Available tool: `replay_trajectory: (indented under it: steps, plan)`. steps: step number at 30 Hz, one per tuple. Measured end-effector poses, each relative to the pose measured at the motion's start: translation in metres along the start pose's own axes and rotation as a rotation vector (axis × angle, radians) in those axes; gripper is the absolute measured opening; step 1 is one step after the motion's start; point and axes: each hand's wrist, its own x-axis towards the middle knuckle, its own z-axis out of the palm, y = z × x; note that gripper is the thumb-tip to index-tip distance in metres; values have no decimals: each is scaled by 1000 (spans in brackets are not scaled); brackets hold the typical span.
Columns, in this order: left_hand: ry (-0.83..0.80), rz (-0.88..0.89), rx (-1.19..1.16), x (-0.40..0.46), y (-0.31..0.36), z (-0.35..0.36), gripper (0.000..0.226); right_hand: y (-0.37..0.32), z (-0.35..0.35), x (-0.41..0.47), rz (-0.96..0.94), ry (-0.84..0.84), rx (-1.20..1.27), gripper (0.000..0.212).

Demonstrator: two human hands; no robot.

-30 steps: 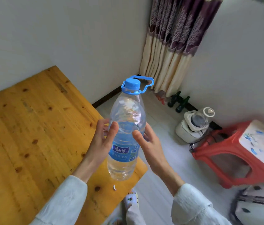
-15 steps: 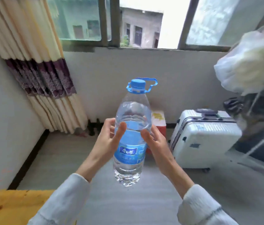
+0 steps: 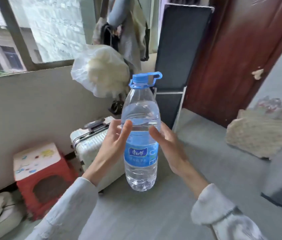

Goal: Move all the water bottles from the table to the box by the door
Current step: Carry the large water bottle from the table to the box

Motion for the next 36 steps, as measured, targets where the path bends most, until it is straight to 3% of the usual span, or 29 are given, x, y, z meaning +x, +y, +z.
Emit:
replay_trajectory:
  steps: [8, 15, 23, 36]
  plan:
    - [-299, 14, -100, 95, -5, 193, 51, 4, -189, 10, -18, 340, -74, 45]
    - [-502, 35, -132, 185, -22, 331, 73, 20, -323, 48, -51, 504, -117, 42]
    - [-619, 48, -137, 331, -39, 478, 59, 36, -480, 144, -48, 650, -182, 30]
    - [-730, 29, -108, 515, -88, 712, 52, 94, -744, 270, 6, 701, -152, 41]
